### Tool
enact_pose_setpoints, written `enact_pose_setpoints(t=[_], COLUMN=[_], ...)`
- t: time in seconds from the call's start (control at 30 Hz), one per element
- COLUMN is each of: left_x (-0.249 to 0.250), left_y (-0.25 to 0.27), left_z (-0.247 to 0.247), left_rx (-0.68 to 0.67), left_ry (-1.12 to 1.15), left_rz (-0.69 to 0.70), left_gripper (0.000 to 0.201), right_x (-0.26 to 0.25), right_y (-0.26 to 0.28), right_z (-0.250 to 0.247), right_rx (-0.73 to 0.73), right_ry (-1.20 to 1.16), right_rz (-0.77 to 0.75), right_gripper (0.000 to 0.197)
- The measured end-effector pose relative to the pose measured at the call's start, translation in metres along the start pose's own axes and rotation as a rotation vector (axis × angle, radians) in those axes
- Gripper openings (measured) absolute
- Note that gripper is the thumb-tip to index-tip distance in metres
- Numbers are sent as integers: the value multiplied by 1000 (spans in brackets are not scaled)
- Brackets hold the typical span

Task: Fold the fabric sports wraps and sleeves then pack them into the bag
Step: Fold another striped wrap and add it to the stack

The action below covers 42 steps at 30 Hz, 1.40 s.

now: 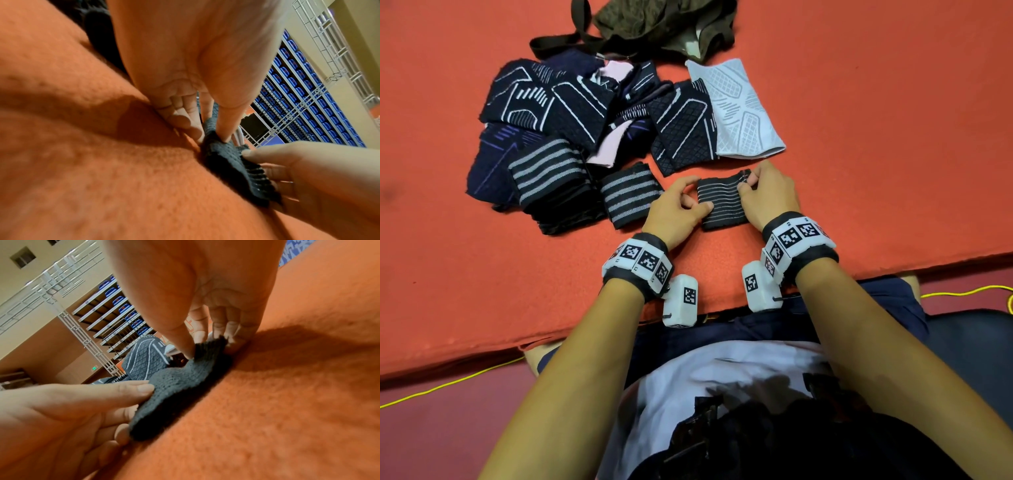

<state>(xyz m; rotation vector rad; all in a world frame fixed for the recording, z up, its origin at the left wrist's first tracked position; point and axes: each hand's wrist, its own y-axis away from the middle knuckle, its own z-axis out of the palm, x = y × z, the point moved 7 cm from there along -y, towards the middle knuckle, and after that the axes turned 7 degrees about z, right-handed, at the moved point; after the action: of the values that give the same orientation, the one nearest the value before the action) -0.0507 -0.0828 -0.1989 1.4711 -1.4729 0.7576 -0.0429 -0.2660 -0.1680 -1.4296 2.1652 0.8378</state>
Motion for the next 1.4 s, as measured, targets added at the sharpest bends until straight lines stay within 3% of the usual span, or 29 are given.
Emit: enact_pose_setpoints(t=[0.27,0.4,0.57,0.77,0.9,1.23,1.4], left_x=[29,48,38,29,25,29,35], left_y=[10,15,25,29,23,17,16], left_z=[-10,-50,-110,-113,-103,-105,-111], left_rx=[98,236,401,341,303,309,319], left_ry=[-46,-34,-231,-646,-675,-708,-692], left_rz=[69,128,90,55,-7,-11,55], left_gripper=[44,43,31,42,44,38,40], right_x=[-5,-41,-96,-117,-107,-123,-128], right_y=[-5,-7,2,7,3,9,3], right_z=[3,8,36,73,83,106,108], right_rx=[-49,-94,-247,-276,-307,-481,-439], right_ry=[-138,-231,-239,-115,-46,-177,-233], right_rz=[-8,-118,-280,-327,-319,-360,-327], right_gripper=[6,11,18,16,16,20,22])
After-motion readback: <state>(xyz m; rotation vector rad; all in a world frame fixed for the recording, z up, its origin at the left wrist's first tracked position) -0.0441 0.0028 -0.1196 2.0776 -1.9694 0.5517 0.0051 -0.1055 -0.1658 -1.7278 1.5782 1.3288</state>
